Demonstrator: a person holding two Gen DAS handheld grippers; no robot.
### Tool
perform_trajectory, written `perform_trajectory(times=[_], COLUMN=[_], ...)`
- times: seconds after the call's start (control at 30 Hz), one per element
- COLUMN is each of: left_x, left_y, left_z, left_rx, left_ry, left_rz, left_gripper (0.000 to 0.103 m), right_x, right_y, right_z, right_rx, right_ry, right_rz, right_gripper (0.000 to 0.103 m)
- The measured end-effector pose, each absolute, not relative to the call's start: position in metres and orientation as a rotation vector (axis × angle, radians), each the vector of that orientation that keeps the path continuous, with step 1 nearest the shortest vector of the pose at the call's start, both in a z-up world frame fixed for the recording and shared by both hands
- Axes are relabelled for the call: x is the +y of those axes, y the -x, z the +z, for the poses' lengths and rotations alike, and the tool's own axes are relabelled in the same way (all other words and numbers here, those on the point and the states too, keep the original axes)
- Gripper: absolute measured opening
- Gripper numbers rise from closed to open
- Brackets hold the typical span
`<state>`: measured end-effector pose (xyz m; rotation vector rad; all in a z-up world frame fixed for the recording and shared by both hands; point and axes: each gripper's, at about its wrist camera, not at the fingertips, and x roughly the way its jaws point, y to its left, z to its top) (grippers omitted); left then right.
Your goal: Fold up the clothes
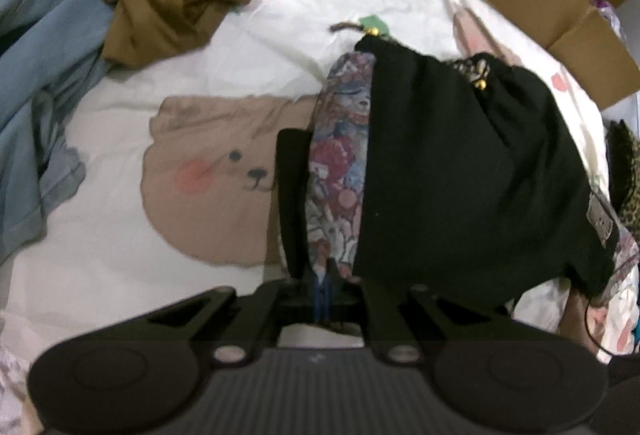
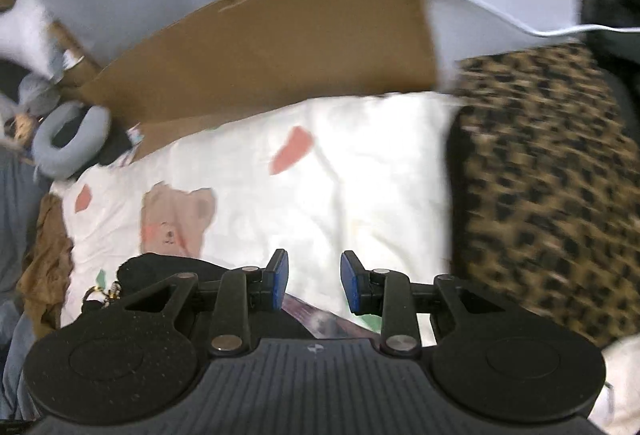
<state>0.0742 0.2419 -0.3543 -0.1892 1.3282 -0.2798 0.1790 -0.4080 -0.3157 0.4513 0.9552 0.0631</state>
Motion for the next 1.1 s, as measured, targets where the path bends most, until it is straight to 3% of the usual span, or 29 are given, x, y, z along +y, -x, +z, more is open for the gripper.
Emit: perform_trajectory(times=[0.4,0.5,0.57,0.9,1.03,1.1], left_x=[0.275,0.282,0.281,0.281,0.266,0.258], left_y=[-0.053,-0.048,-0.049,-0.08,-0.1,-0.111], left_z=[-0.373,-0.385,-0.387,-0.37,-0.365,-0.365], left_rx=[1.445,1.503,1.52,1.429,1.375,1.354], left_ry=[0.12,0.147,0.132,0.121,0.138,0.154], left_rz=[-0.137,-0.105,-0.082,-0.069,-0.108,-0.133], left_gripper=[0.002,0.003,0.009,0.018,0.033,0.033], right_x=[-0.304,-0.274,-0.257,-0.224,-0.215,-0.209], right_y=[-0.252,-0.264,-0.268,-0.278,-0.286,-0.283], right_z=[-0.358,-0.372,-0.383,-0.415,-0.416,-0.416], right_rx=[1.05,1.075,1.098,1.118,1.111,1.117], right_ry=[-0.38,-0.34,-0.315,-0.251,-0.224,-0.211], right_rz=[0.3,0.356,0.381,0.402,0.416,0.429], right_gripper=[0.031,0.036,0.036,0.037,0.042,0.042])
